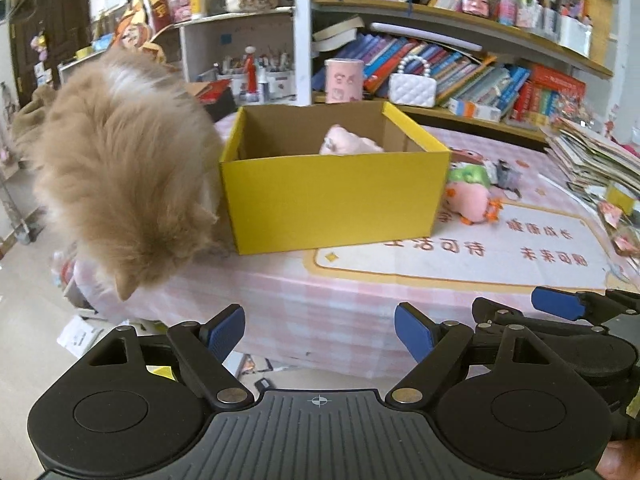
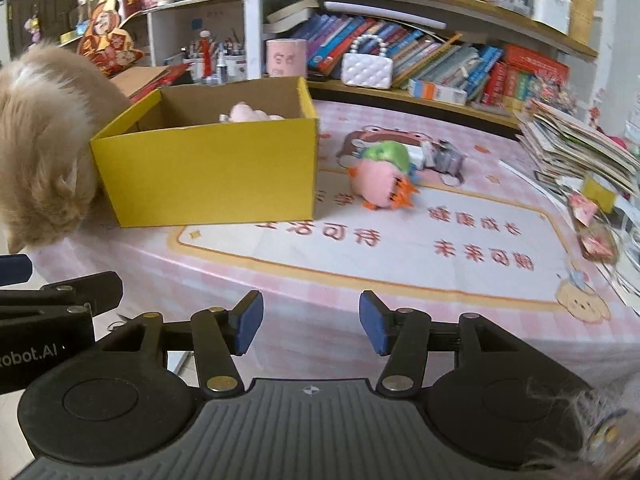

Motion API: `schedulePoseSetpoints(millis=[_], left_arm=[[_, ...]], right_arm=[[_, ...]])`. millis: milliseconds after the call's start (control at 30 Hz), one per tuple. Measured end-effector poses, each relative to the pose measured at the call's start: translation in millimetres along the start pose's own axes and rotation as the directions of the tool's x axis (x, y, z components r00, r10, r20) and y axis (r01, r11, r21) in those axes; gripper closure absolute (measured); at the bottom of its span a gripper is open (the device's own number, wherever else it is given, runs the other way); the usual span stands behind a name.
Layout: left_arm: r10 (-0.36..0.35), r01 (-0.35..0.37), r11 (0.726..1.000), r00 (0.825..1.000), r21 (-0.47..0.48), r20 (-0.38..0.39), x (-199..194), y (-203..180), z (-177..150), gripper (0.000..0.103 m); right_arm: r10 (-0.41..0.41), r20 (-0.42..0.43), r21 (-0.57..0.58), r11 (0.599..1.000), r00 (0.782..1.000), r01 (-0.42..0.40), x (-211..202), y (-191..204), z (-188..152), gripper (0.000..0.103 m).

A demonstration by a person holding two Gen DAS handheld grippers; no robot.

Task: Organize objects
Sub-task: 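Withdraw both tools from the box, then move the left tool toward the pink plush chick while the right tool approaches the toy car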

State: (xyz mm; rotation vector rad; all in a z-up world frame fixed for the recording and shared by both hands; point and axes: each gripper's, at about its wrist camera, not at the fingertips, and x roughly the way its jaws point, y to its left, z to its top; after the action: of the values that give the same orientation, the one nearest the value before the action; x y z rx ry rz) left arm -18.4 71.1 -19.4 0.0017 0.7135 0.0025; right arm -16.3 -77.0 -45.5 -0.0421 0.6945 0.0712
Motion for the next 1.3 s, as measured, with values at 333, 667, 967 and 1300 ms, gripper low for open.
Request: schedulePoseSetpoints(millis=[333, 667, 967, 1300], left_arm=[[-0.097, 0.098, 0.993, 0.995, 0.065, -0.012, -0.6, -26.0, -0.5, 0.019], [-0.171, 0.174, 0.977, 0.985, 0.123, -0.032, 4.5, -51.8, 1.9, 0.019], [-0.227, 0.235, 0.957, 0.972, 0.171, -0.064, 12.2, -82.8, 2.3, 0.019], [-0.232, 0.245, 0.959, 0.967, 0.142, -0.104, 34.3, -100.8, 5.7, 0.019]], right_arm=[[-0.103, -0.009, 0.064, 0.993, 0.995, 0.103, -18.7, -30.3, -12.6, 0.046], [-0.184, -0.025, 0.128, 0.974, 0.983, 0.186, -28.9, -57.2, -20.5, 0.043], [-0.234, -0.056, 0.163, 0.957, 0.971, 0.241, -27.3, -82.6, -25.0, 0.041], [-0.25, -0.111, 0.157, 0.951, 0.962, 0.265, -11.9, -105.7, -25.6, 0.041]])
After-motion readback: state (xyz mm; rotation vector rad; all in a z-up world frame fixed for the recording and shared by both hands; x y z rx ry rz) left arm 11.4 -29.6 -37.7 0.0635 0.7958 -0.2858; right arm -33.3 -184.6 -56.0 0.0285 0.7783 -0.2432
